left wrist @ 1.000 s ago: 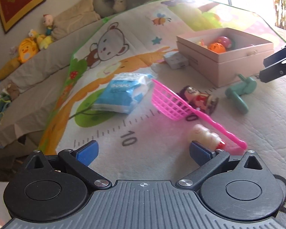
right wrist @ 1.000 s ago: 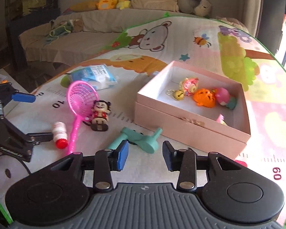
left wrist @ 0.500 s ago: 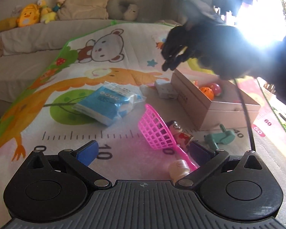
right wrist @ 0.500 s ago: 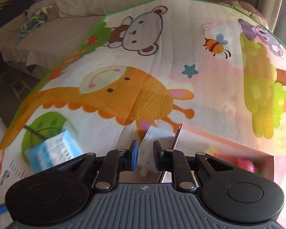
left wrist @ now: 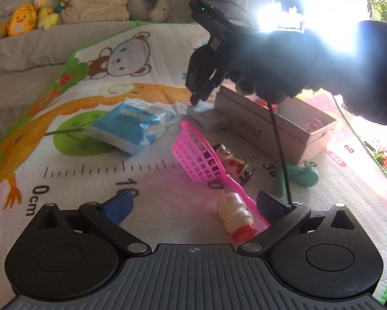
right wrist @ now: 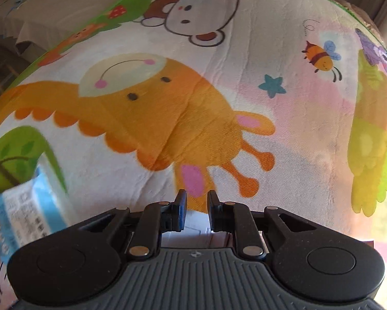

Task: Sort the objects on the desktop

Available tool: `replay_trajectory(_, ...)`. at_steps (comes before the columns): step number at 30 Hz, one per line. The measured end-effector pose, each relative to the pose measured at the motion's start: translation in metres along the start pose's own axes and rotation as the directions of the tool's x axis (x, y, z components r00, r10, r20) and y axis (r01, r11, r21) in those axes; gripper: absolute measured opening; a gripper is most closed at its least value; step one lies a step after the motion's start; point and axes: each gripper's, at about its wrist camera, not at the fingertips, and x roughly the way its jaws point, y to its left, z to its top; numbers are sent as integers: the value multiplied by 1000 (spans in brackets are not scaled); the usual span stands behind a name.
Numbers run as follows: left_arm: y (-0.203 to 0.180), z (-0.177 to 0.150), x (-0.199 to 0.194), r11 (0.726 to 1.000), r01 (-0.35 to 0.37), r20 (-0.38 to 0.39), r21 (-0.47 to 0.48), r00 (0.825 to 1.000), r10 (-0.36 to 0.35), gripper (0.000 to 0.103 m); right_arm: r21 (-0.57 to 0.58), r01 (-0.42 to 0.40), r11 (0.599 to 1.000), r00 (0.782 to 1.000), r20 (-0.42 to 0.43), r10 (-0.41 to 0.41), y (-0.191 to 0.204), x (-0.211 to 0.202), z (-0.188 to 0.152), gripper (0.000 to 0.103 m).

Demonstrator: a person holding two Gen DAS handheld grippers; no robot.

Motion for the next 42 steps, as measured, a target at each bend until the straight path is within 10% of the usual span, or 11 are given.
replay_trajectory(7, -12, -2, -5, 999, -18, -18, 43, 1000, 19, 103, -40, -188, 981, 977, 94, 191, 12, -83, -62, 17)
replay_trajectory(12, -17, -1, -3, 999, -9, -33, 35, 999, 10, 103, 74, -55, 996, 931, 363, 25, -44, -167, -146, 39)
replay_trajectory(16, -29, 5, 4, 999, 2, -33, 47, 999, -1, 103, 291, 45, 956, 941, 310, -138, -92, -171, -213, 39)
replay_trajectory(20, -44, 7, 12, 996, 7, -53, 88, 999, -3, 103, 368, -42, 929, 968, 247, -54, -108, -153, -262, 39)
replay_trajectory(31, -48, 4, 13, 995, -30, -89, 98, 995, 39, 103, 317, -244, 917, 945, 290, 152, -64, -94, -222, 37)
replay_trajectory(36, -52, 1, 10, 993, -15, -99, 116, 995, 27, 103, 268, -223, 937, 933, 338, 126, -47, -94, -208, 38)
replay_trajectory(42, -60, -2, 22, 995, 34, -141, 99, 990, -20, 103, 244, -223, 944, 928, 350, 129, -49, -118, -255, 61)
